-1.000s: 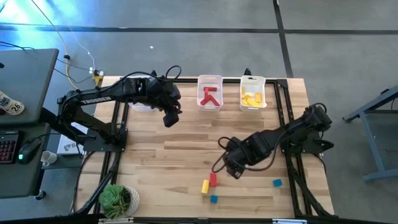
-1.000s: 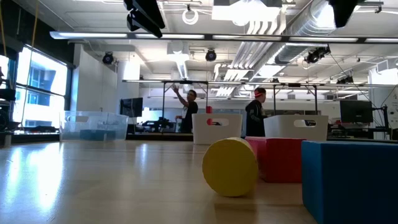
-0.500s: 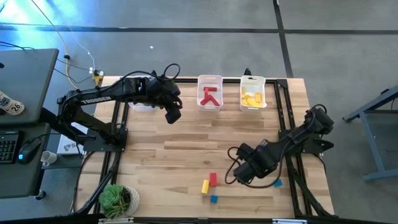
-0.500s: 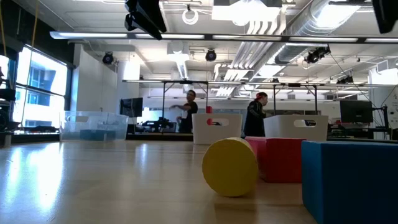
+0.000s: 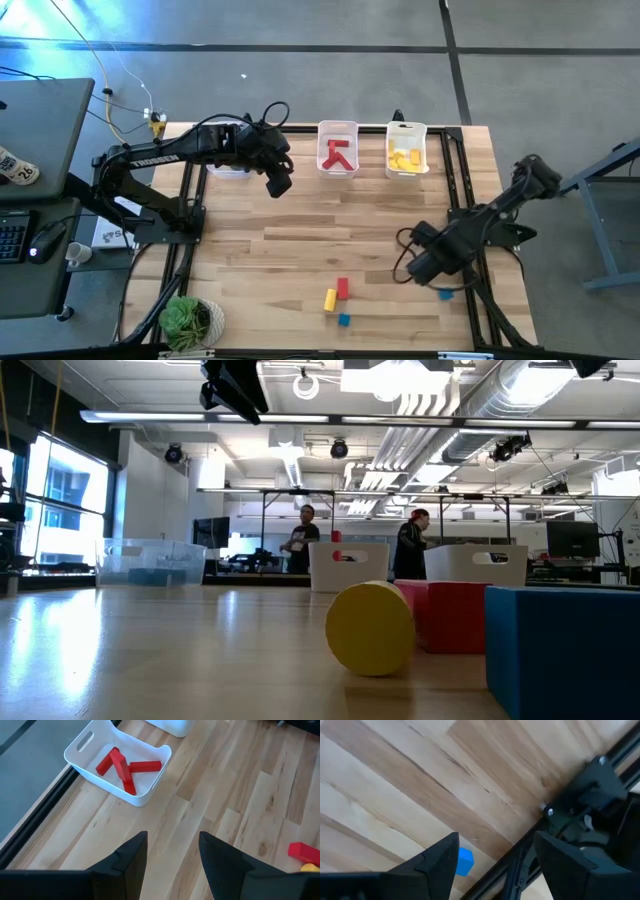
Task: Sort & place blocks by color
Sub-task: Put the blue block into the transparent bin
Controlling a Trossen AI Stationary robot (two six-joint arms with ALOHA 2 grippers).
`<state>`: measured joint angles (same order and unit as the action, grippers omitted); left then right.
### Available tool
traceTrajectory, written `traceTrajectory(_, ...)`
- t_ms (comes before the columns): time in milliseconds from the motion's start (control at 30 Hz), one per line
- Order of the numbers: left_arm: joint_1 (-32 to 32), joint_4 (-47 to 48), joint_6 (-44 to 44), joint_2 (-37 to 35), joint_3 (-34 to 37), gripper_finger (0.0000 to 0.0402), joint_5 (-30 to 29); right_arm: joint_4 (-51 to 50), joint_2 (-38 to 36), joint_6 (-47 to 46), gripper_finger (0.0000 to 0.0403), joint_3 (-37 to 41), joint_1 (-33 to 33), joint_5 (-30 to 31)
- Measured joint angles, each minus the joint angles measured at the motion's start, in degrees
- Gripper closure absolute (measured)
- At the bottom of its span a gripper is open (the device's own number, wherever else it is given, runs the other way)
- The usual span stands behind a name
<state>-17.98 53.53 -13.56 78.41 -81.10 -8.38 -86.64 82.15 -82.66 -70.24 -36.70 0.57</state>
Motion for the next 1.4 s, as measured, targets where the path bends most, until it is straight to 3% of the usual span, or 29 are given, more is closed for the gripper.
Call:
traceTrajectory(267, 0.0, -0.3, 0.0, 0.0, 0.0, 0.0237, 0.0, 10.5, -8.4, -8.9, 0.0157, 9.4, -2.7, -0.3)
traceTrajectory(500, 0.0, -0.5, -1.3, 0.0, 0.0, 0.0237, 0.0, 21.1, -9.0, -12.8, 0.0157, 16.7, -5.1, -5.3)
traceTrajectory(700, 0.0, -0.6, -1.3, 0.0, 0.0, 0.0237, 0.0, 29.7, -8.9, -18.9, 0.0157, 22.2, -7.4, -6.1)
traceTrajectory(1133, 0.0, -0.6, -1.5, 0.0, 0.0, 0.0237, 0.1, 37.0, -8.4, -40.4, 0.0157, 27.2, -14.4, -10.3)
traceTrajectory(1400, 0.0, -0.6, -1.5, 0.0, 0.0, 0.0237, 0.1, 38.3, -5.5, -47.6, 0.0157, 27.3, -17.2, -10.5)
